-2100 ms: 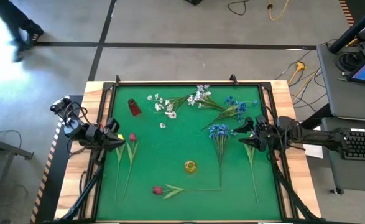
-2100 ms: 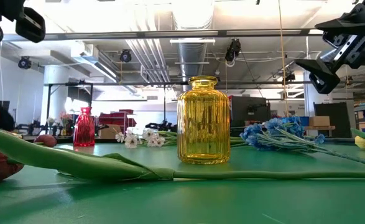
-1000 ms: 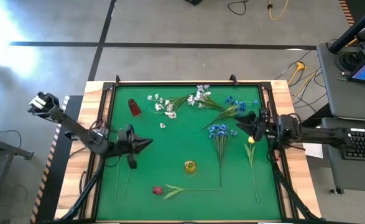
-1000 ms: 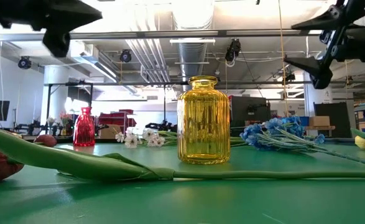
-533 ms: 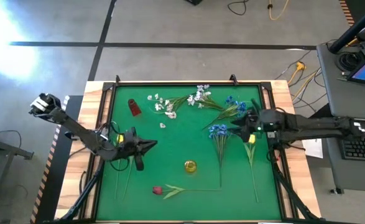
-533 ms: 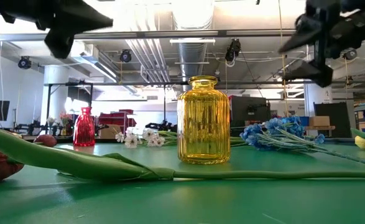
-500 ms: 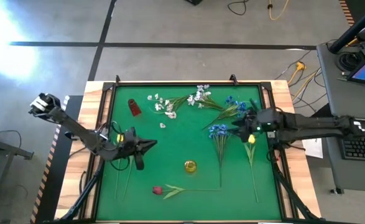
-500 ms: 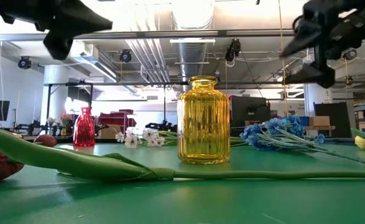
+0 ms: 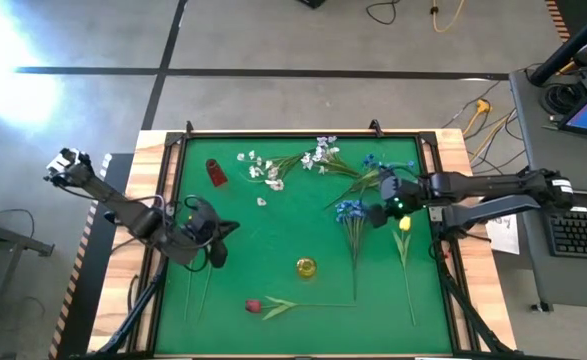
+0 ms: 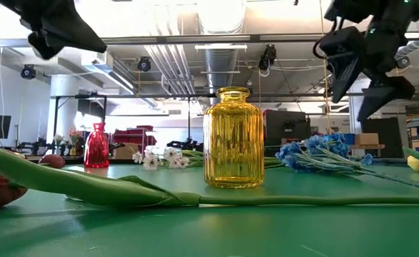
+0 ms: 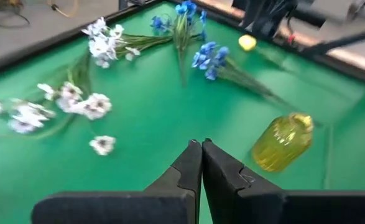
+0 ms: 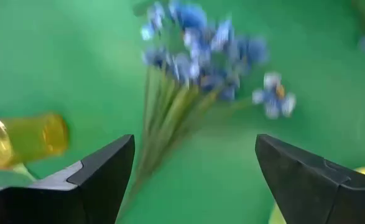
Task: Sort flowers into vase by color
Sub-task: Put the bottom blue flowers into the yellow vase
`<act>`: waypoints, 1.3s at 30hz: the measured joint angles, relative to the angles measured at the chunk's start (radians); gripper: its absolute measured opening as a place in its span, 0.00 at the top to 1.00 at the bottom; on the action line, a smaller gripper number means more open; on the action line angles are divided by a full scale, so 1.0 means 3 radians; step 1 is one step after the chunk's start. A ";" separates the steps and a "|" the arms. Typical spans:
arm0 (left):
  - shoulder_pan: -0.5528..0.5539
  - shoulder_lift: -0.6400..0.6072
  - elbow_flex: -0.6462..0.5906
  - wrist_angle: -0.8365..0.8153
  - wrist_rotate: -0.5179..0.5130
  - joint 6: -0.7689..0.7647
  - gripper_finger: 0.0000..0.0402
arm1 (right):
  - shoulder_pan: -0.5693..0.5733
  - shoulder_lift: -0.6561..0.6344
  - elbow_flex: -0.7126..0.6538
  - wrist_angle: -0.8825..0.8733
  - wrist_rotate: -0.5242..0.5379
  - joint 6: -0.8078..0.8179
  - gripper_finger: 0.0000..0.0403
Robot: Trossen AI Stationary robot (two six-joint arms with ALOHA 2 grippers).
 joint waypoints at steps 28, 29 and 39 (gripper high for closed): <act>0.0002 -0.0007 0.0208 -0.0706 0.0000 0.0379 1.00 | 0.0131 0.1429 0.0461 0.0500 -0.0433 0.0364 0.19; 0.0002 -0.0007 0.0208 -0.0715 0.0000 0.0378 1.00 | 0.0130 0.1455 0.0496 0.0492 -0.0423 0.0358 0.19; 0.0002 -0.0007 0.0206 -0.0766 0.0000 0.0364 1.00 | 0.0061 0.1571 0.0948 0.0035 -0.0614 -0.0293 0.19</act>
